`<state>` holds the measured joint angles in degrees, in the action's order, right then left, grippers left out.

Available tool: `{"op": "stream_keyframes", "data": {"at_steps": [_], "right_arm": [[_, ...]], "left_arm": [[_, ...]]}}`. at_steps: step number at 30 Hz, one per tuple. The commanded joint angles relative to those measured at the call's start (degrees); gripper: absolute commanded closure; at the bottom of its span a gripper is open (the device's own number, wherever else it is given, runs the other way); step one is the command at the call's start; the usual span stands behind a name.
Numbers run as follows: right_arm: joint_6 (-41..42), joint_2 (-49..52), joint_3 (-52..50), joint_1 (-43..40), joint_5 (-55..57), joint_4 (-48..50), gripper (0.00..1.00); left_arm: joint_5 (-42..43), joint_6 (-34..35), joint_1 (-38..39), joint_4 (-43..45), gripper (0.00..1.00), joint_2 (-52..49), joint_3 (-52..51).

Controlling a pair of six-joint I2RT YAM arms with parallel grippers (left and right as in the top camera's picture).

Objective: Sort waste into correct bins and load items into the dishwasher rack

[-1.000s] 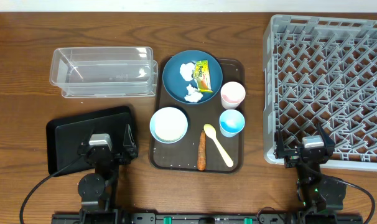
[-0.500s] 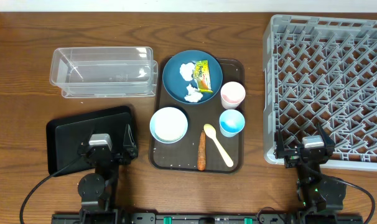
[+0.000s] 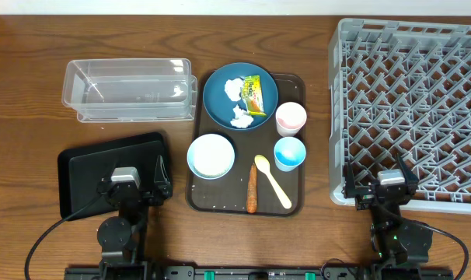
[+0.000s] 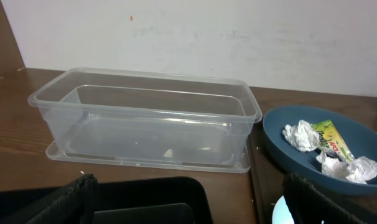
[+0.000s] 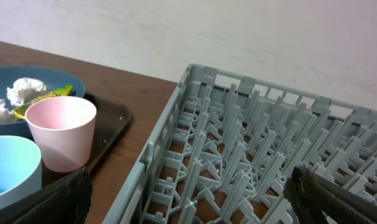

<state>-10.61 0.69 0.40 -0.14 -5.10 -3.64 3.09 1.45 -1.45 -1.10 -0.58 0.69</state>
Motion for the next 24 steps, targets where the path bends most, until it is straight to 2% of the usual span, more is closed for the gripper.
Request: {"op": "stream_keyframes", "data": {"at_steps": [1,18,24], "right_arm": [[-0.4,-0.2,-0.1,1.0,0.4,-0.2,0.01],[-0.3,-0.2,-0.1,1.0,0.4,1.1,0.01],[6.6,-0.2,-0.1,1.0,1.9,3.5,0.01]], "left_arm": [[0.8,-0.3,-0.2,-2.7,0.04,0.3,-0.5],[0.7,-0.4,-0.2,-2.7,0.04,0.3,-0.5],[0.8,4.0,-0.2,-2.8,0.04,0.3,-0.3]]}}
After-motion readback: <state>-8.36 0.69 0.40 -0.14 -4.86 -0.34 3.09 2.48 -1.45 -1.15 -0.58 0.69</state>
